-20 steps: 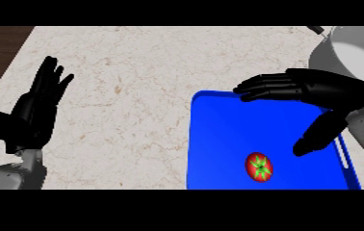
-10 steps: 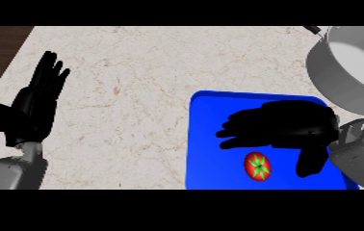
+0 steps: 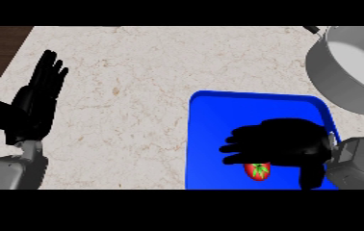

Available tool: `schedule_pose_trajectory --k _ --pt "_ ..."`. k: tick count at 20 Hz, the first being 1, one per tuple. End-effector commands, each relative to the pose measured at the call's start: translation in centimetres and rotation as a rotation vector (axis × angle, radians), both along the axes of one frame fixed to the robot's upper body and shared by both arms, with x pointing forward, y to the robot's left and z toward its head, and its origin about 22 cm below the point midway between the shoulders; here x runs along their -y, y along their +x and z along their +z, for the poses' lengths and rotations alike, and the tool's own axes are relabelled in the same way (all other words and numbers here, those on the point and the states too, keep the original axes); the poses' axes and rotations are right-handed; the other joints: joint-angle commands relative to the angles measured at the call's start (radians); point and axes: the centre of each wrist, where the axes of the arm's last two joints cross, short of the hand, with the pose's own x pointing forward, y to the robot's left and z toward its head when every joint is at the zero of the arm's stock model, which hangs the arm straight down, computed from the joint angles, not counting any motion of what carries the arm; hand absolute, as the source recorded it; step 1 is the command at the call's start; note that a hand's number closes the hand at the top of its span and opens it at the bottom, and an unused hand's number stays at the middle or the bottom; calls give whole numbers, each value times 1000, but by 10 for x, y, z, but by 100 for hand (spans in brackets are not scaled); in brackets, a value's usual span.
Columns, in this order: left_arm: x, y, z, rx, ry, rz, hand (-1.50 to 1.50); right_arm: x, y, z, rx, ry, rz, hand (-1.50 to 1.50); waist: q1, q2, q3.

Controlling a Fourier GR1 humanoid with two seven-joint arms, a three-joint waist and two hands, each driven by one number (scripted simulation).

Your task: Pick the tomato from the tray and place it in the pot

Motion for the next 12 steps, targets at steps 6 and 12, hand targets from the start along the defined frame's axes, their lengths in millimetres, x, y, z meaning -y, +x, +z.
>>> schedule_pose_trajectory --k 6,12 --pt "4 7 -3 7 9 10 0 -14 9 -18 58 -86 -14 -150 4 1 0" --pt "9 4 -7 -7 -14 2 0 12 0 -42 21 -64 -2 -150 0 1 0"
